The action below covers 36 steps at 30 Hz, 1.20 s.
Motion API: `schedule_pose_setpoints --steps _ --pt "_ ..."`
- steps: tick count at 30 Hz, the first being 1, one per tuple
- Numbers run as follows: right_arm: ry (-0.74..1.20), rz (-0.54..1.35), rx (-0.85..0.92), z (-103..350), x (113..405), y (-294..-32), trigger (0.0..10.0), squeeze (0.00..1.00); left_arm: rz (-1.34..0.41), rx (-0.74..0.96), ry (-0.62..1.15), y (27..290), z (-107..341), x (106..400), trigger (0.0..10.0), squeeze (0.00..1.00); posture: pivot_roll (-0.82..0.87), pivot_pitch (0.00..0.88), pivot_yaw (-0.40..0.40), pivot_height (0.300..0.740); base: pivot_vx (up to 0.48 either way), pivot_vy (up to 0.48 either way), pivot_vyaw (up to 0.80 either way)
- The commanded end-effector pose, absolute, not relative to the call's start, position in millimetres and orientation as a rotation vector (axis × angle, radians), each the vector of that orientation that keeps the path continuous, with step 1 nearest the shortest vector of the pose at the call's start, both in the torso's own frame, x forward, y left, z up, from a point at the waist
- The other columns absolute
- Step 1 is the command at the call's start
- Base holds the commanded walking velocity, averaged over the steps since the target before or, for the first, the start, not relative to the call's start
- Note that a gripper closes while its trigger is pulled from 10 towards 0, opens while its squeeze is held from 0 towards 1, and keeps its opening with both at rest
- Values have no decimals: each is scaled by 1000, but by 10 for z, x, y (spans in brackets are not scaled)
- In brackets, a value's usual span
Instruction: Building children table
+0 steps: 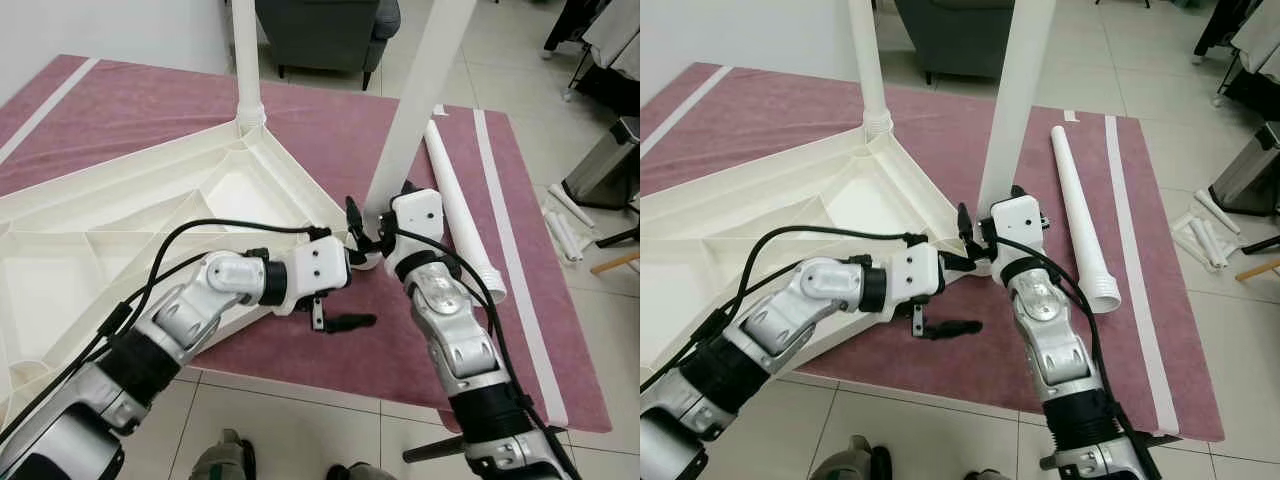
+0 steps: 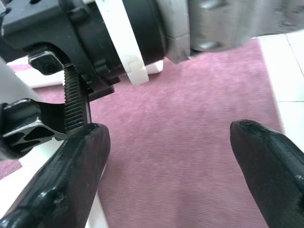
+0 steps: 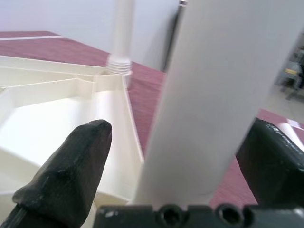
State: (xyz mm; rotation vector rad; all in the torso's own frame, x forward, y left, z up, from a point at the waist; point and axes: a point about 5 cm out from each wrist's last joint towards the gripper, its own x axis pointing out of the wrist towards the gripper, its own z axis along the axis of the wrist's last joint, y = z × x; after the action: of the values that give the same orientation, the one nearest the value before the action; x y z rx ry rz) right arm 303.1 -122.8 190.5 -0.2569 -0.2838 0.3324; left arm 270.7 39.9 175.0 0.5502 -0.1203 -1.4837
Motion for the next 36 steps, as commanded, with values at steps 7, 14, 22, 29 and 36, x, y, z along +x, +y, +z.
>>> schedule_pose_setpoints --steps 7,14,22,29,36 --pt "-195 446 -294 1765 2858 -1383 10000 0 -1066 557 -52 889 1881 3016 10000 0 113 59 -17 740 0 0 0" --pt "-117 378 -275 1672 2758 -1723 10000 0 -1364 479 26 1008 1842 2599 10000 0 108 58 -10 740 0 0 0" --pt "-105 373 -209 1688 2683 -1790 10000 0 -1457 332 43 931 1867 2498 10000 0 93 58 4 740 0 0 0" --pt "-74 493 -178 1599 2476 -1563 10000 0 -1336 312 122 1005 1714 2489 10000 0 94 55 9 740 0 0 0" --pt "-63 528 -122 1530 2313 -1312 10000 0 -609 429 66 1224 1733 2911 10000 0 98 53 13 740 0 0 0"
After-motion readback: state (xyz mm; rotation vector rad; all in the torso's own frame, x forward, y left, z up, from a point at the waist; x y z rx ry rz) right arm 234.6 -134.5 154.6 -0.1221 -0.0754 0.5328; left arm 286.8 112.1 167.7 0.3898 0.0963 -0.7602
